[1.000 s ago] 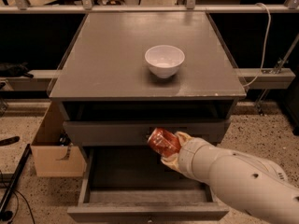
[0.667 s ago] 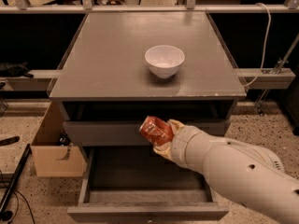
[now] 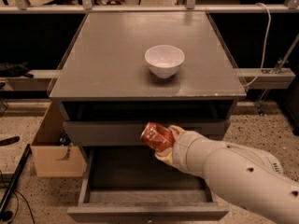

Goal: Pick coke can from middle drawer and place on counter

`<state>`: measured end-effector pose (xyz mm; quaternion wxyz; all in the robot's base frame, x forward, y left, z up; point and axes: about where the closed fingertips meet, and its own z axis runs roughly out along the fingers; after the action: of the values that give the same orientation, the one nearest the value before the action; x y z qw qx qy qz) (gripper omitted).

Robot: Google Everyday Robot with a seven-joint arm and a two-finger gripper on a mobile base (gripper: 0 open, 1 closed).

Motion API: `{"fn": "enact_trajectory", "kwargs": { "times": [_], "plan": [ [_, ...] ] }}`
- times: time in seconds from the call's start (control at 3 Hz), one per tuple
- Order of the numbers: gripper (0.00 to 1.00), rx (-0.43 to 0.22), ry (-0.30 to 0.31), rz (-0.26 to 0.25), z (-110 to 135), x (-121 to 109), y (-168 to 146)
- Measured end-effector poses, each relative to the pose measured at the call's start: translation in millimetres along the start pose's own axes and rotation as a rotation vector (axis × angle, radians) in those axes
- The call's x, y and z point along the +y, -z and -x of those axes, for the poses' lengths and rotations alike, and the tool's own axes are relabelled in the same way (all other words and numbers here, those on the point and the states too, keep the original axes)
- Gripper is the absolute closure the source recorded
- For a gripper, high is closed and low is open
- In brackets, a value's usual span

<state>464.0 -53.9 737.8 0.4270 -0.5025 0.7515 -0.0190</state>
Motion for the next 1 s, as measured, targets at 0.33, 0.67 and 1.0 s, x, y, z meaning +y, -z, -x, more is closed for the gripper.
{"fn": "enact_trajectory", "kwargs": {
  "times": [0.33,0.67,1.0],
  "plan": [
    [1.0,-0.021,0.041,0.028,19,-1,-11],
    [1.0,-0.043,0.105,0.044,47,-13,-16],
    [1.0,-0.044,0.18,0.038,84,-36,-6]
  ]
}}
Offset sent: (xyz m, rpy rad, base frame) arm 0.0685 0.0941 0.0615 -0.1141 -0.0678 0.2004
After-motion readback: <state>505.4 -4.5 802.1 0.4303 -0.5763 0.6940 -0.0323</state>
